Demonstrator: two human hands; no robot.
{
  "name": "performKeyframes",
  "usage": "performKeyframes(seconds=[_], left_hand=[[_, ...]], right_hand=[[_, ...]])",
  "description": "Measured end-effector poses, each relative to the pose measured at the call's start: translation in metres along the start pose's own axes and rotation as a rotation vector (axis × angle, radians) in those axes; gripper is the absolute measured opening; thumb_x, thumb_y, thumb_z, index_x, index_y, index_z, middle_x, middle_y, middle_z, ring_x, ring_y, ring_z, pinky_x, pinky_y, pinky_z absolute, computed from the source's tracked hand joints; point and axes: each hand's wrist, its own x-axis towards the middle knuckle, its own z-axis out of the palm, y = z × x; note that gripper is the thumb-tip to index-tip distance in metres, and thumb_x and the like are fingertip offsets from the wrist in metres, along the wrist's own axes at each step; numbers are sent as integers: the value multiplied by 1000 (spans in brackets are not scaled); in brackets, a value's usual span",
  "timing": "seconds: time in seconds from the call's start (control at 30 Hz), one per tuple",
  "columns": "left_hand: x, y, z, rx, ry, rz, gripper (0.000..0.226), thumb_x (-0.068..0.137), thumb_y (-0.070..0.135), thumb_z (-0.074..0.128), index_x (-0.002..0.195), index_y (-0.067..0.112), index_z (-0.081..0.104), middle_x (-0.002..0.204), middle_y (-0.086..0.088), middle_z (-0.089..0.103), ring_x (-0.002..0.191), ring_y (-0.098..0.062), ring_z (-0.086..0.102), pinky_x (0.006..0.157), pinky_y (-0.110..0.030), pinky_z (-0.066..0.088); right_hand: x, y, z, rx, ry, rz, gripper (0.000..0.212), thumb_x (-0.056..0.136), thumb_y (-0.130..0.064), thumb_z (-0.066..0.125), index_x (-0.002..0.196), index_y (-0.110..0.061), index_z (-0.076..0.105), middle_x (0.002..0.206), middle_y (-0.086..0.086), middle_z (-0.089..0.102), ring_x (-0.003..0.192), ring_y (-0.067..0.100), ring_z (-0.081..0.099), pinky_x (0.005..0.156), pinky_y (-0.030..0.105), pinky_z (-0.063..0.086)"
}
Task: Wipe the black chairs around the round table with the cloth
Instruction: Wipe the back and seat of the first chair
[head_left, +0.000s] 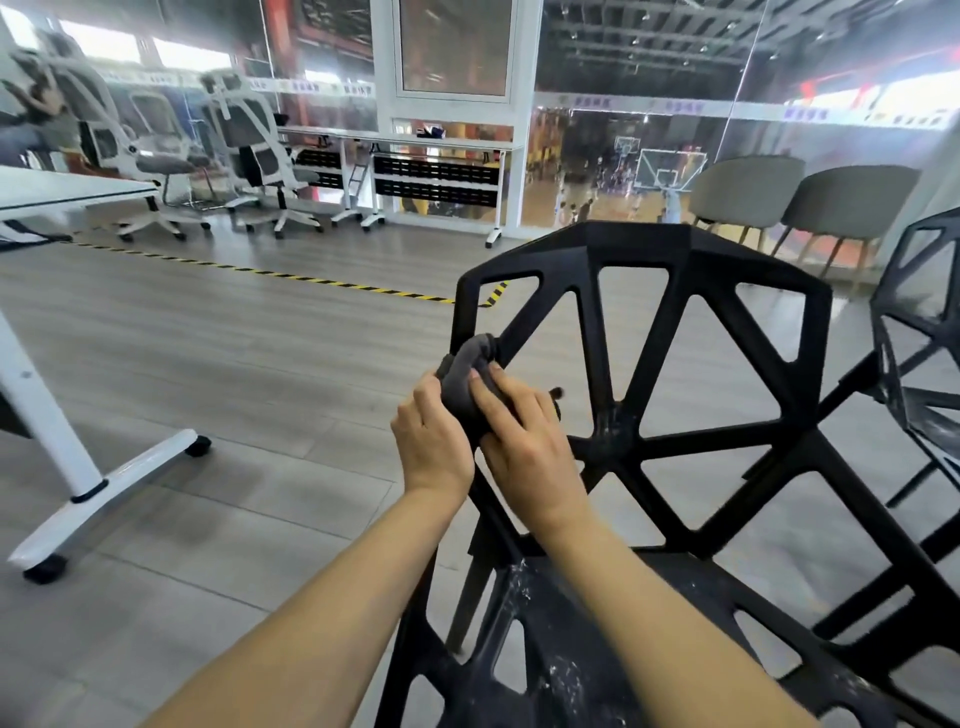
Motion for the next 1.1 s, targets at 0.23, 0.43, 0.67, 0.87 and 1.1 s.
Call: performKeyframes(seconds=[0.23, 0.43, 0.67, 0.87, 1.1], left_hand=[[1, -6, 2, 83, 11, 73, 40, 106, 5, 31, 78, 18, 57, 76, 7, 50, 78, -14, 41, 71, -28, 28], [5, -21, 3, 145, -74, 265, 44, 98, 24, 27, 129, 20, 59, 125, -5, 63, 120, -24, 54, 88, -12, 36], [-8, -44, 15, 646, -249, 644, 66, 97, 21, 35, 159, 8, 16, 169, 0, -1, 155, -23, -13, 124, -52, 14], [-6, -49, 19, 933, -243, 638, 68, 96, 20, 37, 159, 11, 15, 168, -1, 10, 154, -38, -3, 117, -53, 28], [2, -53, 19, 863, -215, 671, 66, 92, 24, 33, 156, 14, 26, 163, 3, 25, 144, -31, 30, 115, -42, 26]], right_hand=[[0, -21, 8, 80, 76, 275, 59, 82, 1, 55, 138, -17, 61, 135, 8, 58, 108, 30, 52, 99, 39, 46], [-15, 0, -22, 8, -18, 200, 48, 83, -9, 53, 128, -16, 66, 117, 6, 61, 99, 28, 53, 90, 42, 47], [74, 57, -85, -85, 238, 314, 45, 90, -8, 52, 135, -13, 59, 119, 12, 53, 107, 24, 46, 90, 31, 41], [85, 92, -53, -159, -26, 115, 60, 91, 13, 54, 148, -2, 45, 153, 17, 44, 143, 33, 39, 118, 44, 35], [-54, 89, -30, -334, -36, 0, 36, 98, 4, 48, 129, 0, 64, 135, 13, 63, 126, 31, 56, 106, 44, 44]])
